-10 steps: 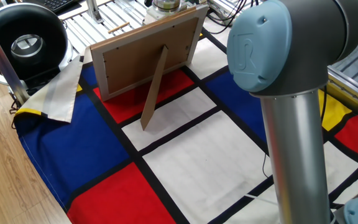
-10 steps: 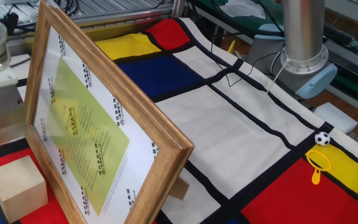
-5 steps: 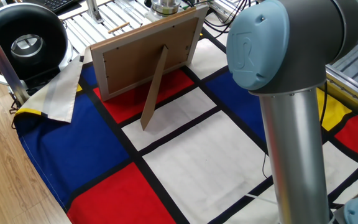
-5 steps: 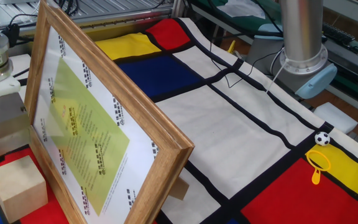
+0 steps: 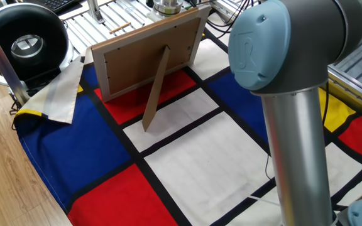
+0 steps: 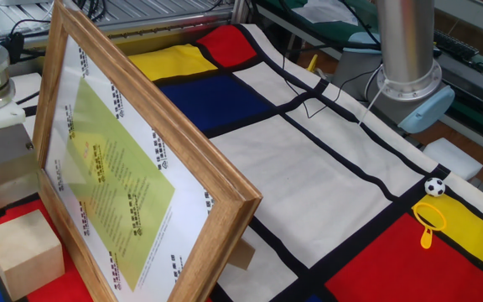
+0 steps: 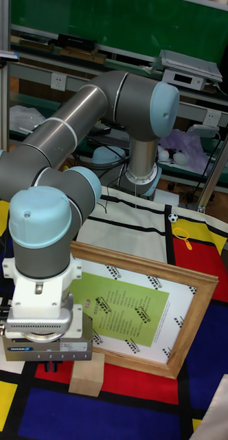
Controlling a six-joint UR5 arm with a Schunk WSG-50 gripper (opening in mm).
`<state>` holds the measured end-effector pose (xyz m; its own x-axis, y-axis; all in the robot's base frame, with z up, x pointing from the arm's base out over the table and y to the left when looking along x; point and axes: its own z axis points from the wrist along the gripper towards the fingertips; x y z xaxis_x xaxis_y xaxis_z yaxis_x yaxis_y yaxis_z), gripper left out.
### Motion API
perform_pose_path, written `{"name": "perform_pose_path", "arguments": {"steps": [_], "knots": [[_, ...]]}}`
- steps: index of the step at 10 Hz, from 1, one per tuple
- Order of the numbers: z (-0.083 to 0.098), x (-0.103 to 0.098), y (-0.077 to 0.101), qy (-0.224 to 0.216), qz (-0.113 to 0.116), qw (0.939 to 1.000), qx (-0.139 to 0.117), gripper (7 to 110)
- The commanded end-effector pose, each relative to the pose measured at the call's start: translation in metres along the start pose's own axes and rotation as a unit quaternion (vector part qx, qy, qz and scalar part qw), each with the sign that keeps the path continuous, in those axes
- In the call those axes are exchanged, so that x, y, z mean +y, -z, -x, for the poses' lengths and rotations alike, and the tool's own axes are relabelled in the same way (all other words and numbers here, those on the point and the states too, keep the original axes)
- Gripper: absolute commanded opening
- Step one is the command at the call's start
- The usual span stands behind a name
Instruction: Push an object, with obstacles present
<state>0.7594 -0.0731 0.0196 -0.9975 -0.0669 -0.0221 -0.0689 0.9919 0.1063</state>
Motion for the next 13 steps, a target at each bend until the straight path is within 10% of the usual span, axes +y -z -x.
{"name": "perform_pose_path", "arguments": {"steps": [1,13], "knots": [[-0.0006,-0.0048,0.0016,-0.005,-0.007,1.0000,0.003,7],[-0.0029,-0.0063,0.0019,-0.005,-0.011,0.9999,0.009,7]]}}
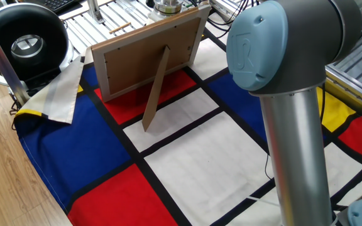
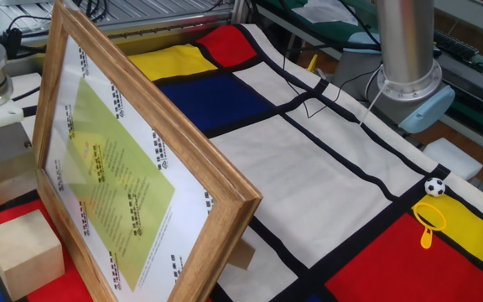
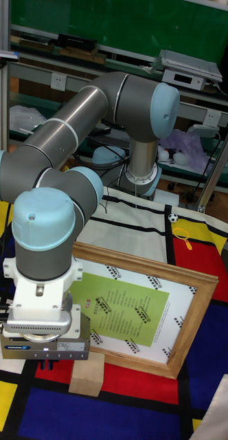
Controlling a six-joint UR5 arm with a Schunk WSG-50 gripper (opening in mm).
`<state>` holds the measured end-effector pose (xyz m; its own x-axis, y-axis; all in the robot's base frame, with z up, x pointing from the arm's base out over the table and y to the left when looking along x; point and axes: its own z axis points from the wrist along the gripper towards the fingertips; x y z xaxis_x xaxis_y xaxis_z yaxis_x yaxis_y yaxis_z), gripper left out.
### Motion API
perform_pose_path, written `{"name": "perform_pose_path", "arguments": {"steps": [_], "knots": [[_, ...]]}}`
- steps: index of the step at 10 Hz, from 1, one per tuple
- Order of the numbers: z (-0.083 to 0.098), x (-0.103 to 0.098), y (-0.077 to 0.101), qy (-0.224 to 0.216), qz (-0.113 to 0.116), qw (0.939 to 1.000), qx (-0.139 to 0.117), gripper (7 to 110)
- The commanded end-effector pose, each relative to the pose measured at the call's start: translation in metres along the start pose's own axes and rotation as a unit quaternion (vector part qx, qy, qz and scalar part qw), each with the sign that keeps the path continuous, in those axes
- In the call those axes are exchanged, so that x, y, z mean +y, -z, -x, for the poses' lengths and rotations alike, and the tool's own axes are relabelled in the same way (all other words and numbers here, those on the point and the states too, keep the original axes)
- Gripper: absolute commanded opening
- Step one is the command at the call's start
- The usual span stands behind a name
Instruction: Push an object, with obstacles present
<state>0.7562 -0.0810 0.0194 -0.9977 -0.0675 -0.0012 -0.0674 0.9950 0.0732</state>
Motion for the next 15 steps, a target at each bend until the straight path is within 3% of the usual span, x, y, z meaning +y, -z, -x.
{"name": "perform_pose_path", "arguments": {"steps": [1,3,6,15], "knots": [[-0.001,0.003,0.001,-0.004,0.009,0.9999,0.000,7],[-0.002,0.006,0.000,-0.009,0.015,0.9999,0.002,7],[-0.002,0.024,-0.002,-0.024,0.044,0.9988,0.001,7],[-0.001,0.039,-0.006,-0.036,0.056,0.9977,-0.006,7]]}}
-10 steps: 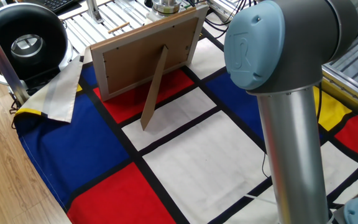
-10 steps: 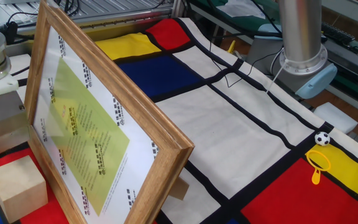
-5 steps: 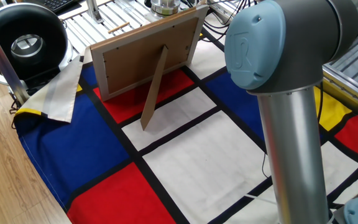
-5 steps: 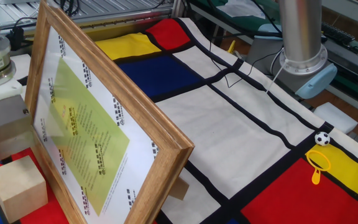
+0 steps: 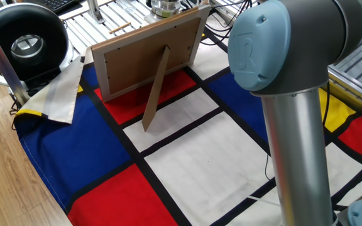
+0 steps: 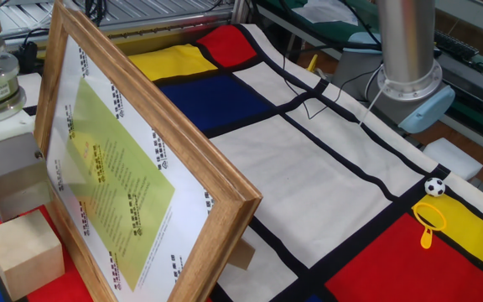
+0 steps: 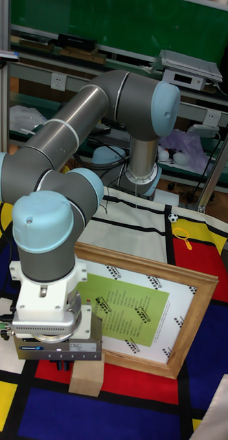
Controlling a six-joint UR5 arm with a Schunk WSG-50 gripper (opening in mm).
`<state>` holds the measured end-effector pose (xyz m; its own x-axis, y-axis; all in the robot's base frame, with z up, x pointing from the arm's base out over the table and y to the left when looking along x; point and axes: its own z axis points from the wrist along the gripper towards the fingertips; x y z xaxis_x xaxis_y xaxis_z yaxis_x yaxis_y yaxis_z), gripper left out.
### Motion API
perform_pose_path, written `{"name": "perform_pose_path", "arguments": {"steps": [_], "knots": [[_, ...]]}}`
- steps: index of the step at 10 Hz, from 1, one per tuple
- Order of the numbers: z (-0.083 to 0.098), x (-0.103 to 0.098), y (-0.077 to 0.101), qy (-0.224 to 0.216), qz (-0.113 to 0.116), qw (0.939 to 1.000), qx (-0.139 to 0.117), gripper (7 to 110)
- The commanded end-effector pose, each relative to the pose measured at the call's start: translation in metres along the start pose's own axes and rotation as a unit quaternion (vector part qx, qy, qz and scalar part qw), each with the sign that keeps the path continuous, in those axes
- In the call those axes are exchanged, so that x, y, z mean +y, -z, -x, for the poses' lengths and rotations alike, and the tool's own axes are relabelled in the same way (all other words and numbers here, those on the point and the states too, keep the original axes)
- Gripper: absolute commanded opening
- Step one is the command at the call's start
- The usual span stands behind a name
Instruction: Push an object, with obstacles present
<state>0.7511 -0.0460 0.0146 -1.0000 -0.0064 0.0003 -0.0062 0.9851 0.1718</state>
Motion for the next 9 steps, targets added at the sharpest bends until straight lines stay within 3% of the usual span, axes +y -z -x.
{"name": "perform_pose_path", "arguments": {"steps": [1,9], "knots": [[0.0038,0.0057,0.0015,-0.008,0.008,0.9999,-0.006,7],[0.0060,0.0118,0.0025,-0.016,0.018,0.9997,-0.008,7]]}}
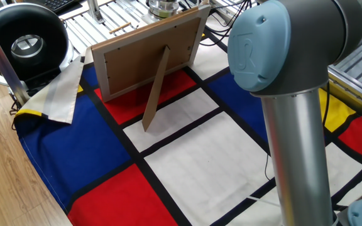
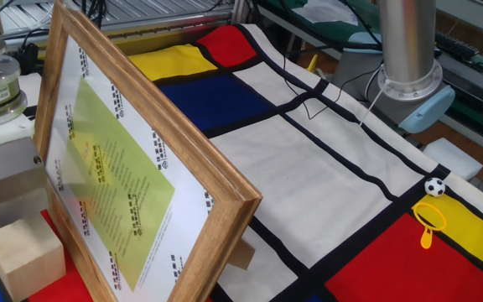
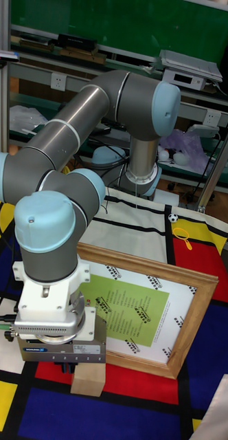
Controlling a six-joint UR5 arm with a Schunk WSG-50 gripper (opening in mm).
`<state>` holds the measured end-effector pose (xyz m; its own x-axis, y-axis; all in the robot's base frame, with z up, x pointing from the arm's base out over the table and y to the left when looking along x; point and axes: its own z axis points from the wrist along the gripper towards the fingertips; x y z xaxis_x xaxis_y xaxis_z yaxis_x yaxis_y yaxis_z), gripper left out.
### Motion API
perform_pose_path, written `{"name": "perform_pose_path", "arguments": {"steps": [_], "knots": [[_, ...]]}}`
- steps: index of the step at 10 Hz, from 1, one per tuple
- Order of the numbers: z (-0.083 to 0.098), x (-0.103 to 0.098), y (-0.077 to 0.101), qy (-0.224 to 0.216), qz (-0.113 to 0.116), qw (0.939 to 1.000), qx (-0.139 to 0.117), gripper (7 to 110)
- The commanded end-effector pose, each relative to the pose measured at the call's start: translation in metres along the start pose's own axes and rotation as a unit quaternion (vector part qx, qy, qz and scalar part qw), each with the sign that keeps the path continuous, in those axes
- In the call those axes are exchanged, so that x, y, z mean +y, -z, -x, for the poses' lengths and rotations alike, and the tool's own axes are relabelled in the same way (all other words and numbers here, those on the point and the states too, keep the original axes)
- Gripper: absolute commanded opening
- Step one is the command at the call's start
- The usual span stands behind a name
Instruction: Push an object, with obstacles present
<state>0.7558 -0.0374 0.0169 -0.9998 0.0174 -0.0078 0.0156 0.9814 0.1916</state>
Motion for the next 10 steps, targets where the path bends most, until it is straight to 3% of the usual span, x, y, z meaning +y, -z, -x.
{"name": "perform_pose_path", "arguments": {"steps": [1,10], "knots": [[0.001,0.004,0.002,-0.006,0.010,0.9999,-0.001,7],[0.000,0.027,0.003,-0.026,0.055,0.9981,0.004,7]]}}
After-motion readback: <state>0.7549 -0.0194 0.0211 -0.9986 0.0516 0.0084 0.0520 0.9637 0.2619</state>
